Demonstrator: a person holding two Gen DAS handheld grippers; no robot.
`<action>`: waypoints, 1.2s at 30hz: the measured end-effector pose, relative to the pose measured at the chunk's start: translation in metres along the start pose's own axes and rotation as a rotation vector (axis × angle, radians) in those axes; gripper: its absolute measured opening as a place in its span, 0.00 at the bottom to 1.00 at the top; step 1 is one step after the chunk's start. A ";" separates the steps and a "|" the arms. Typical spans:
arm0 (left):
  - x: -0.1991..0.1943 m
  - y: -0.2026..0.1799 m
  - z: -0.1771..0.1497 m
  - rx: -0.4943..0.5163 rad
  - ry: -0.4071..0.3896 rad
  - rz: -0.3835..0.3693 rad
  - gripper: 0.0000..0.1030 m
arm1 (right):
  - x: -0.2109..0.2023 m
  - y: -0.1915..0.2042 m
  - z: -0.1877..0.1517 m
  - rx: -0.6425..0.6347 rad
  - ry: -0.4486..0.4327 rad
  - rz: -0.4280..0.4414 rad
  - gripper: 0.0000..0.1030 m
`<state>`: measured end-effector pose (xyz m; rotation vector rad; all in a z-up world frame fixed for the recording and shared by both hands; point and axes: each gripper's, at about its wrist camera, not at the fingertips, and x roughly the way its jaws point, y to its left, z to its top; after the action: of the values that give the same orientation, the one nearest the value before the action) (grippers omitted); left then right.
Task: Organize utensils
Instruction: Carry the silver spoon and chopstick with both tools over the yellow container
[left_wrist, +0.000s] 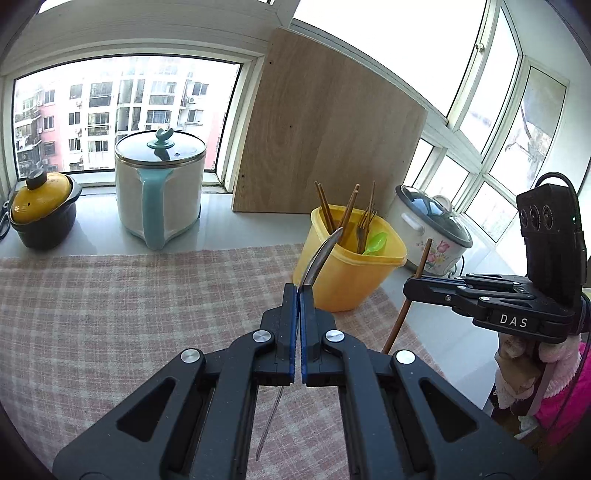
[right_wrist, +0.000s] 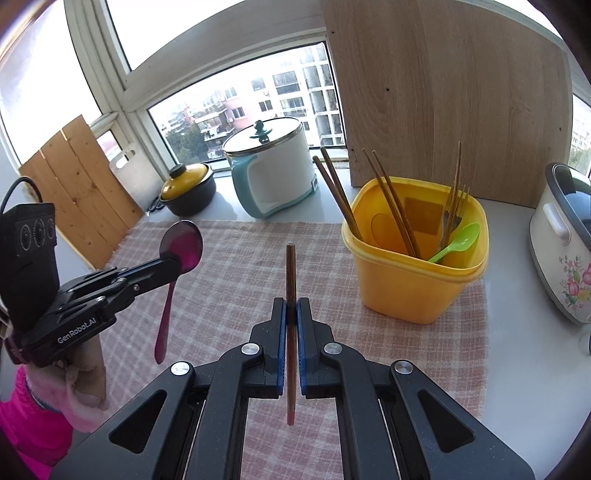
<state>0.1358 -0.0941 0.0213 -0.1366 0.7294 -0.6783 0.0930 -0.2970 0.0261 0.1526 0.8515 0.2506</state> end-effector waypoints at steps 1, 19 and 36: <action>0.000 -0.003 0.005 -0.004 -0.011 -0.010 0.00 | -0.005 -0.001 0.003 -0.002 -0.011 -0.002 0.04; 0.051 -0.082 0.084 -0.019 -0.144 -0.099 0.00 | -0.072 -0.051 0.067 -0.058 -0.181 -0.043 0.04; 0.139 -0.105 0.122 -0.100 -0.193 -0.063 0.00 | -0.058 -0.101 0.118 -0.088 -0.213 -0.096 0.04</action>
<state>0.2365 -0.2751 0.0696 -0.3134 0.5747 -0.6788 0.1618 -0.4140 0.1218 0.0545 0.6329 0.1777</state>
